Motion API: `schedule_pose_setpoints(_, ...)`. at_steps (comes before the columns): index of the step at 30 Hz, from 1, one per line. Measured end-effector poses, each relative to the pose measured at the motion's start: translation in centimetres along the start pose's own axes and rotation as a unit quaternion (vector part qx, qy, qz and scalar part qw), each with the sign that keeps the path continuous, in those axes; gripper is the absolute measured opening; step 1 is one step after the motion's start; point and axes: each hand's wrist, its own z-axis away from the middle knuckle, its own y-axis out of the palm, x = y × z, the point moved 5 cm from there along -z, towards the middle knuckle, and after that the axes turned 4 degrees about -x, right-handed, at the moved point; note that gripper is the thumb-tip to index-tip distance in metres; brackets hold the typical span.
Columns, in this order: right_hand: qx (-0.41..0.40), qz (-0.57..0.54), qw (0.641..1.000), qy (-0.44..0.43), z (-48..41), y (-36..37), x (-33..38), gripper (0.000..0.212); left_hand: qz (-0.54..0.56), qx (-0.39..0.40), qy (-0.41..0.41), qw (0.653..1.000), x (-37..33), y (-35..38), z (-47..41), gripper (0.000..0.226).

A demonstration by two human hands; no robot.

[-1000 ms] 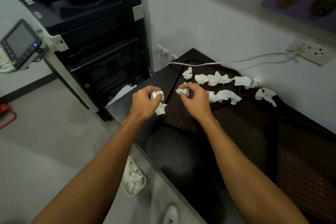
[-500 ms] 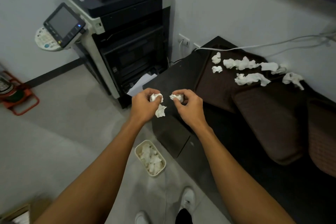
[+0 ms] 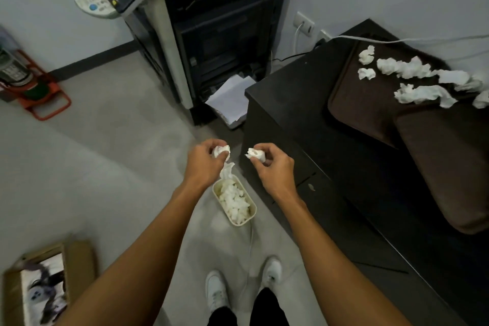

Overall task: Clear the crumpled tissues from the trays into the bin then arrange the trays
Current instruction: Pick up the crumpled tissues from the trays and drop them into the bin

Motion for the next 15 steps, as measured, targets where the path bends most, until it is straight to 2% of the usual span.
schedule_pose_setpoints(9,0.042,0.097,0.994,0.041,-1.3,6.0,-14.0,0.018,-0.050,-0.001,-0.062,0.997,13.5,5.5,-0.8,0.023)
schedule_pose_setpoints(15,0.110,0.141,0.981,0.080,-2.5,10.3,-25.1,0.019,-0.052,0.009,-0.123,0.991,23.5,11.1,-2.5,0.018)
